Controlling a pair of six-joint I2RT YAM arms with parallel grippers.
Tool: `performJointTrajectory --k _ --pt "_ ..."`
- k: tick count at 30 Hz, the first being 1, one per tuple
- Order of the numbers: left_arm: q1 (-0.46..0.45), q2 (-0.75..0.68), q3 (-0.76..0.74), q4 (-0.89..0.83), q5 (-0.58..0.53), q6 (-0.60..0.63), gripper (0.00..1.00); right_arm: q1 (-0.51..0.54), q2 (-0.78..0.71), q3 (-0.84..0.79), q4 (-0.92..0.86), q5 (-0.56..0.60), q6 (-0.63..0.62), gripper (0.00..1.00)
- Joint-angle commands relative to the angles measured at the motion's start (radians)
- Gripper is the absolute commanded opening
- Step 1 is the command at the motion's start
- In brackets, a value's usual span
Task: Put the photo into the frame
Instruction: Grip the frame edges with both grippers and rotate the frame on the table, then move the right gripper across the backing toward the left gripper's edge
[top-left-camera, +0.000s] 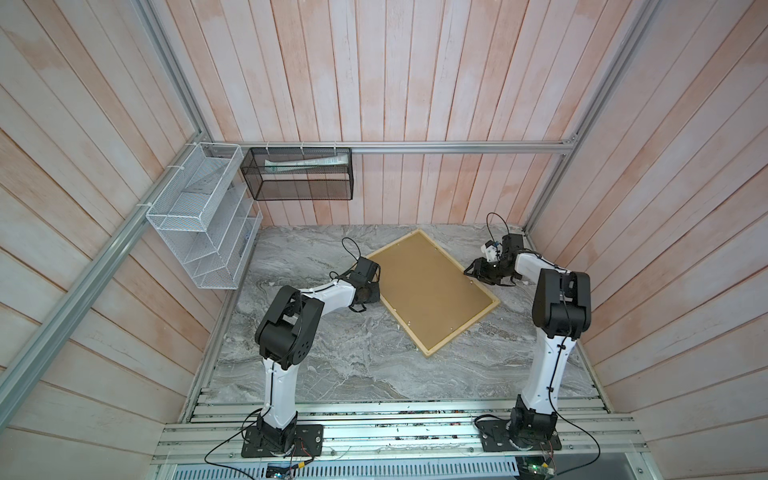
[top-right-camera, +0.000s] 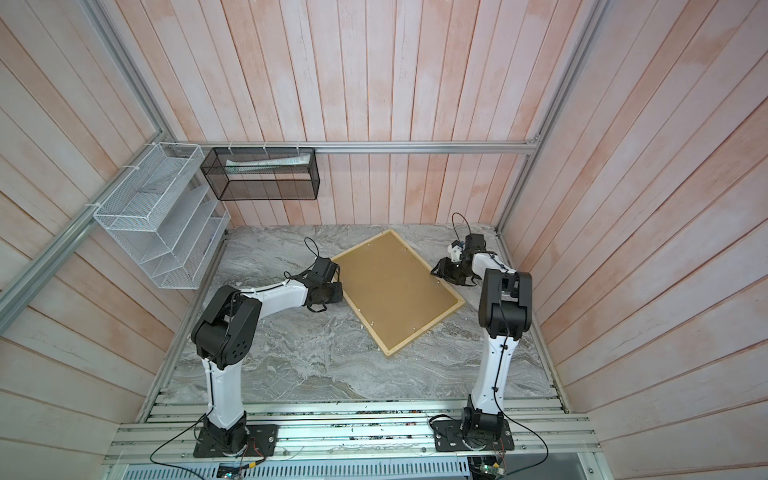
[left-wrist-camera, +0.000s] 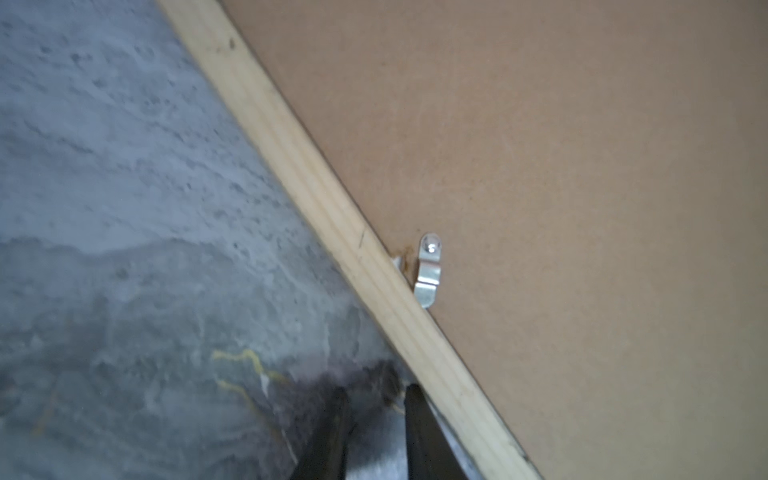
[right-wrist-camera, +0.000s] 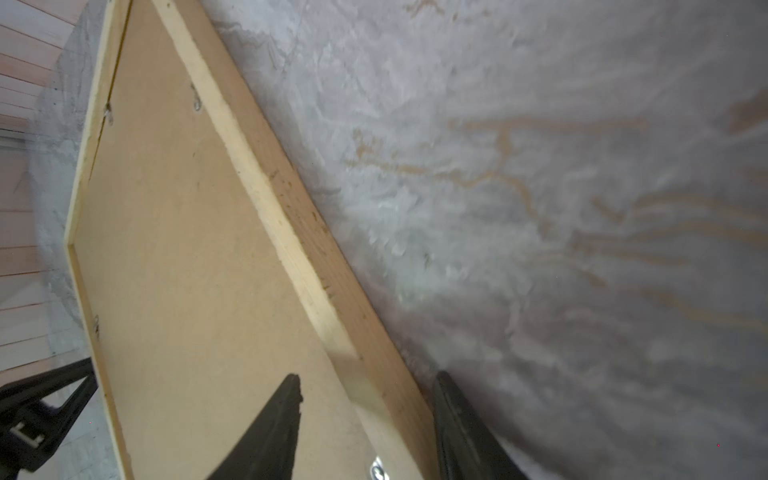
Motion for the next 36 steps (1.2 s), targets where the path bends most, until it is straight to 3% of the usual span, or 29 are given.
performJointTrajectory --k 1,5,9,16,25,31,36 --pt "0.007 0.070 0.023 -0.040 0.046 0.067 0.27 0.011 -0.118 -0.196 0.065 -0.024 0.063 0.52" --pt "0.010 0.074 0.043 -0.041 0.062 0.092 0.27 0.026 -0.297 -0.432 0.131 -0.040 0.098 0.52" --pt "0.010 0.059 0.044 -0.049 0.054 0.105 0.27 0.076 -0.451 -0.567 0.127 -0.027 0.110 0.51" --pt "0.009 -0.026 0.009 -0.082 0.019 0.106 0.29 0.127 -0.612 -0.515 0.156 0.057 0.171 0.52" --pt "-0.017 -0.126 -0.058 -0.043 0.023 0.080 0.33 0.322 -0.275 -0.193 0.228 0.015 0.221 0.50" --pt "-0.041 -0.091 -0.038 -0.028 0.034 0.086 0.33 0.416 -0.037 0.006 0.280 -0.019 0.344 0.44" --pt "-0.050 -0.062 -0.021 -0.042 0.013 0.092 0.33 0.479 0.080 0.081 0.373 -0.054 0.488 0.43"
